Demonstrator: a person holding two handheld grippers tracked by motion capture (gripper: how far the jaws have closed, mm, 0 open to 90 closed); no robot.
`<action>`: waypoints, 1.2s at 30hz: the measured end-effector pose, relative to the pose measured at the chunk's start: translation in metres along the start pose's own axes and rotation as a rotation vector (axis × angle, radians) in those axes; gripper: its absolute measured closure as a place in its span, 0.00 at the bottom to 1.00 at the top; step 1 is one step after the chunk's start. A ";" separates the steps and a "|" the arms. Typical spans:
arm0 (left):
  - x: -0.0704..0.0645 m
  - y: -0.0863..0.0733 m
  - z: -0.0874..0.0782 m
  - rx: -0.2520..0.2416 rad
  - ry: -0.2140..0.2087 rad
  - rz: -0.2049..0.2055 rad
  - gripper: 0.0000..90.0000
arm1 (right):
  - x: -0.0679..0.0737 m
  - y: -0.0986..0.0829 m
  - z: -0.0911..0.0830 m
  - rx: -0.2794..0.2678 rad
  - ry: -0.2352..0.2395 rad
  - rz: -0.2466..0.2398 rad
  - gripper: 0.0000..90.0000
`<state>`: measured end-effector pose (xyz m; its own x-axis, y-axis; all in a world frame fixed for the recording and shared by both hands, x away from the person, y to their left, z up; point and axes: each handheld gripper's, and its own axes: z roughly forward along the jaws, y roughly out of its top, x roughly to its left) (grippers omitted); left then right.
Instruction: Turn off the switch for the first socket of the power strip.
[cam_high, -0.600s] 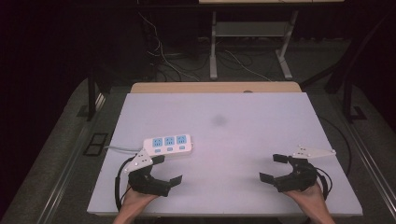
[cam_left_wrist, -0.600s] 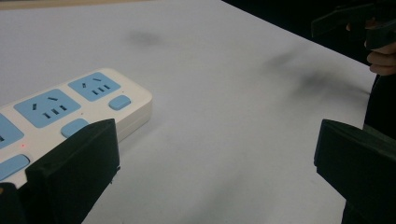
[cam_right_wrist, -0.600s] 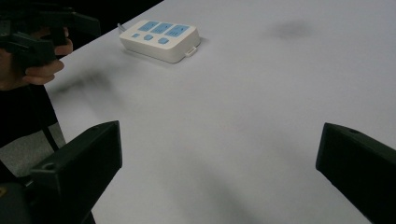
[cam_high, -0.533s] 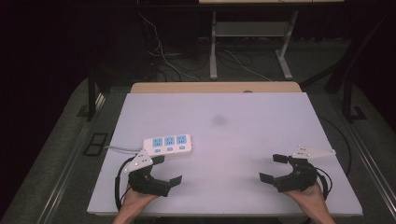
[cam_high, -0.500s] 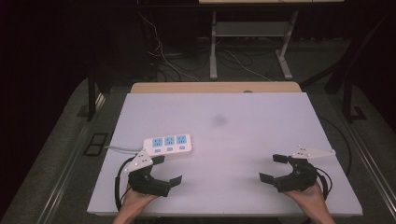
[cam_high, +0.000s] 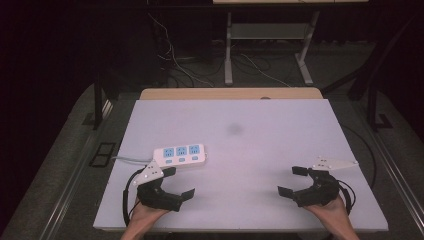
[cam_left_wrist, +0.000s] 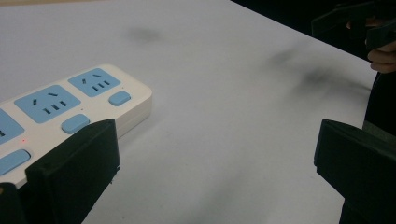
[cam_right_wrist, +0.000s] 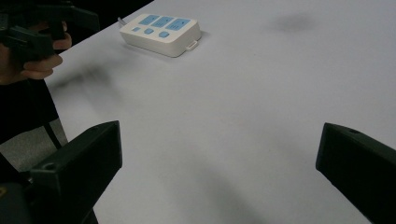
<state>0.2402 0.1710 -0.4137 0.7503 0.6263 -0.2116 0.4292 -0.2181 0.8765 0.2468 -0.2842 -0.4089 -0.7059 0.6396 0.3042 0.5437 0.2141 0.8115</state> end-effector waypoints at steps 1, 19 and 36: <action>0.000 0.000 0.000 0.001 0.000 0.001 0.00 | 0.000 0.000 0.000 0.000 0.000 0.000 0.00; -0.004 0.005 -0.002 0.030 -0.013 0.002 0.00 | -0.004 -0.001 -0.002 0.003 -0.008 0.010 0.00; -0.002 0.019 -0.007 0.084 -0.015 0.015 0.00 | -0.004 -0.002 -0.001 0.016 -0.013 0.006 0.00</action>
<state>0.2435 0.1711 -0.3935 0.7641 0.6115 -0.2054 0.4580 -0.2901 0.8403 0.2477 -0.2881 -0.4110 -0.6970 0.6501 0.3025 0.5551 0.2221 0.8016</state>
